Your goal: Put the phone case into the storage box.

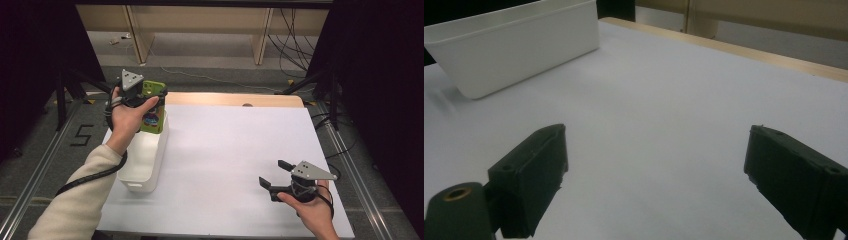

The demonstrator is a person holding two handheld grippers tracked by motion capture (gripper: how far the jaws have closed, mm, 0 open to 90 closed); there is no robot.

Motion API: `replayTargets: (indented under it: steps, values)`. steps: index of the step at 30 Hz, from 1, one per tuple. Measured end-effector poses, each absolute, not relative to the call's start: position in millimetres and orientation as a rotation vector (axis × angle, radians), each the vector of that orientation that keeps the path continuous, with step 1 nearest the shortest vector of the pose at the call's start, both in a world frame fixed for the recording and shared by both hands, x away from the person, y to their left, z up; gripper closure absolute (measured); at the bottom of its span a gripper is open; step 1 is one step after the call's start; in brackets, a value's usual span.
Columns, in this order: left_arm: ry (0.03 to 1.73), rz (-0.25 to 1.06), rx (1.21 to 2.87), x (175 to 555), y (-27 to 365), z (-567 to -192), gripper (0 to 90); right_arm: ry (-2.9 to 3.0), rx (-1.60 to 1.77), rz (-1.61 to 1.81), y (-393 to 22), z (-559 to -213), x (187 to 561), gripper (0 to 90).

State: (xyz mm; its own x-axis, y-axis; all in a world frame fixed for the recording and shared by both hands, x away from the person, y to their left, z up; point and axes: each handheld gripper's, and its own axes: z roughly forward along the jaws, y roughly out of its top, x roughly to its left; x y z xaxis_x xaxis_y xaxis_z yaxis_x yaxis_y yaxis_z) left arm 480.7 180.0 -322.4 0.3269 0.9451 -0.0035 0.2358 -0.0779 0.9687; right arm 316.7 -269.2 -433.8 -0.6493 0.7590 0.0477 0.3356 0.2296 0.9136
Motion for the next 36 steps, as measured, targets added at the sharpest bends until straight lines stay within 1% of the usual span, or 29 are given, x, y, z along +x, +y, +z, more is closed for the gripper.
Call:
replayTargets:
  steps: [15, 36]
  values:
    - [1.146, 0.892, 1.545, 493, 187, -332, 16.5, 2.101, 1.008, 1.401, -269, -434, 317, 11.6]
    - [1.185, 0.907, 1.54, 509, 193, -341, 16.5, 2.101, 1.01, 1.397, -270, -434, 317, 11.5]
